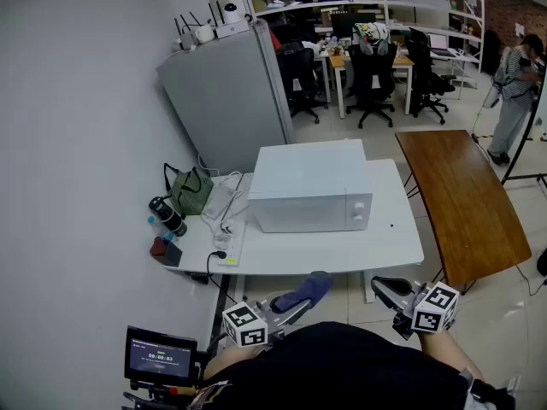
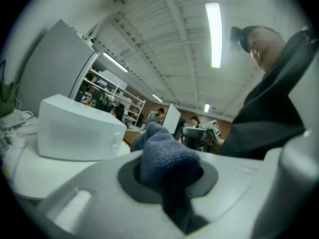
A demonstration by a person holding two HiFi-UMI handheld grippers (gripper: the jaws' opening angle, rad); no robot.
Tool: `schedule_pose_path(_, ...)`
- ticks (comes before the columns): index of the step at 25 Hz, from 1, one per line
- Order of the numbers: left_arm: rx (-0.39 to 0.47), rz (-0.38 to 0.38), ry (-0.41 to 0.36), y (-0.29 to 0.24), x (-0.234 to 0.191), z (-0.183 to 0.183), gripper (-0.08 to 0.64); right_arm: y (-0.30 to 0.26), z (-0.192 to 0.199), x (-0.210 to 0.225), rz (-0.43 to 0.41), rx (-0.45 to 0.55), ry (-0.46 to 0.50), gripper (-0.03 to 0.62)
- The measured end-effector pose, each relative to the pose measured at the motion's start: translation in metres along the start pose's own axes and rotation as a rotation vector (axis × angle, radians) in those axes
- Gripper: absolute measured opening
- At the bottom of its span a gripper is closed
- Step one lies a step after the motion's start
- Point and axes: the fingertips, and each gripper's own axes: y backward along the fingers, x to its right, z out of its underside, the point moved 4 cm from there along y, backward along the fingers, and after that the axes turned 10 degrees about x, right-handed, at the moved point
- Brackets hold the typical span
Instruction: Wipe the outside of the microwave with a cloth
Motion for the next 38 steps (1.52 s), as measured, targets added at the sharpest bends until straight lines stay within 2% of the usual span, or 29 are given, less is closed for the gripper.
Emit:
schedule_pose_path(5, 0.049, -0.022, -0.003, 0.024, -0.056, -0.033, 0.058, -0.05, 0.006, 0.008, -0.011, -0.013, 0.02, 0.005)
schedule_pose_path(12, 0.091, 0.018, -0.036, 0.084, -0.19, -0.107, 0.058, -0.179, -0.011, 0.008, 0.039, 0.031, 0.089, 0.005)
schedule_pose_path(17, 0.051, 0.072, -0.046, 0.098, -0.26, -0.149, 0.058, -0.246, -0.03, 0.021, 0.107, 0.074, 0.096, 0.005)
schedule_pose_path(22, 0.002, 0.1, -0.104, 0.07, -0.334, -0.171, 0.058, -0.254, -0.038, 0.044, 0.173, 0.063, 0.104, 0.005)
schedule_pose_path(25, -0.073, 0.073, -0.191, 0.039, -0.38, -0.188, 0.058, -0.236, -0.046, 0.068, 0.203, 0.077, 0.095, 0.005)
schedule_pose_path(28, -0.178, 0.018, -0.284, -0.006, -0.431, -0.203, 0.058, -0.213, -0.059, 0.099, 0.181, 0.088, 0.129, 0.005)
schedule_pose_path(31, -0.335, -0.101, -0.351, -0.047, -0.492, -0.202, 0.058, -0.19, -0.073, 0.141, 0.151, 0.08, 0.148, 0.005)
schedule_pose_path(33, -0.421, -0.213, -0.358, -0.059, -0.529, -0.202, 0.058, -0.182, -0.085, 0.172, 0.124, 0.079, 0.135, 0.005)
schedule_pose_path(35, -0.481, -0.288, -0.345, -0.072, -0.558, -0.2, 0.058, -0.174, -0.095, 0.199, 0.117, 0.089, 0.118, 0.005)
schedule_pose_path(38, -0.644, -0.302, -0.341, -0.093, -0.585, -0.185, 0.058, -0.159, -0.097, 0.225, 0.122, 0.099, 0.084, 0.005)
